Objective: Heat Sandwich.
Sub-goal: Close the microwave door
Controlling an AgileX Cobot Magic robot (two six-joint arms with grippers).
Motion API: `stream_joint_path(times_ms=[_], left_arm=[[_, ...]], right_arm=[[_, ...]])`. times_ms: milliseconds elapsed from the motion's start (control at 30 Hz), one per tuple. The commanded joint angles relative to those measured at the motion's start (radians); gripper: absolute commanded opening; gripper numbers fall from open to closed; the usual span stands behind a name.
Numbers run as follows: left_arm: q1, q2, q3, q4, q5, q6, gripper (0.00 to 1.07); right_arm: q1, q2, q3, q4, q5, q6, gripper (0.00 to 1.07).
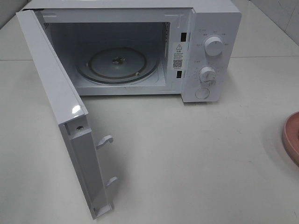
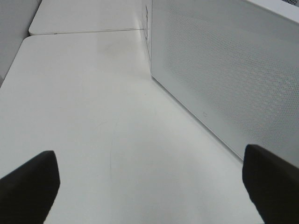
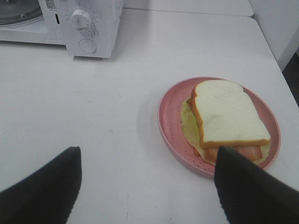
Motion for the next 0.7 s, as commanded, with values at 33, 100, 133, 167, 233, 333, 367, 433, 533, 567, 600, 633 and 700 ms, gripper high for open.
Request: stream_joint_path(times_ms=[33, 100, 133, 167, 233, 333, 367, 433, 533, 567, 600, 633, 700], left_arm=[[-0.004, -0.02, -0.001, -0.018, -0.011, -0.004, 1.04], [-0.004, -0.02, -0.001, -0.03, -0.012, -0.004, 1.04], [-0.004, -0.02, -0.001, -0.038, -0.014, -0.004, 1.04], [-0.004, -0.02, -0.001, -0.038, -0.014, -0.004, 1.04], [-0.004, -0.02, -0.001, -0.105, -0.028, -0.004, 1.04], [-0.004, -0.02, -0.004, -0.142, -0.03, 0.004, 1.04], [-0.004, -0.02, -0.005, -0.151, -0.031, 0.003, 1.04], [-0.004, -0.019, -0.005, -0.184, -0.04, 0.005, 1.04], [-0.004, -0.01, -0.006, -0.2, -0.074, 0.005, 1.04], [-0.004, 0.009, -0.006, -0.216, -0.11, 0.005, 1.04], [-0.004, 0.025, -0.006, -0.216, -0.117, 0.007, 1.04], [-0.004, 0.042, -0.006, -0.213, -0.123, 0.02, 1.04], [-0.004, 0.076, -0.006, -0.21, -0.136, 0.065, 1.04]], right_arm=[[-0.005, -0.027, 0.003, 0.001, -0.002, -0.001, 0.76], [-0.005, -0.027, 0.003, 0.001, -0.002, -0.001, 0.76], [-0.005, -0.027, 0.003, 0.001, -0.002, -0.001, 0.76], [-0.005, -0.027, 0.003, 0.001, -0.002, -0.001, 0.76], [-0.005, -0.027, 0.003, 0.001, -0.002, -0.001, 0.76], [-0.005, -0.027, 0.003, 0.001, -0.002, -0.001, 0.76], [-0.005, -0.027, 0.003, 0.001, -0.002, -0.001, 0.76], [-0.005, -0.027, 0.003, 0.001, -0.002, -0.001, 0.76], [-0.005, -0.027, 0.003, 0.001, -0.002, -0.001, 0.76], [-0.005, -0.027, 0.003, 0.001, -0.002, -0.001, 0.76], [-0.005, -0.027, 0.003, 0.001, -0.002, -0.001, 0.76], [-0.005, -0.027, 0.003, 0.001, -0.002, -0.001, 0.76], [-0.005, -0.027, 0.003, 0.001, -0.002, -0.001, 0.76]])
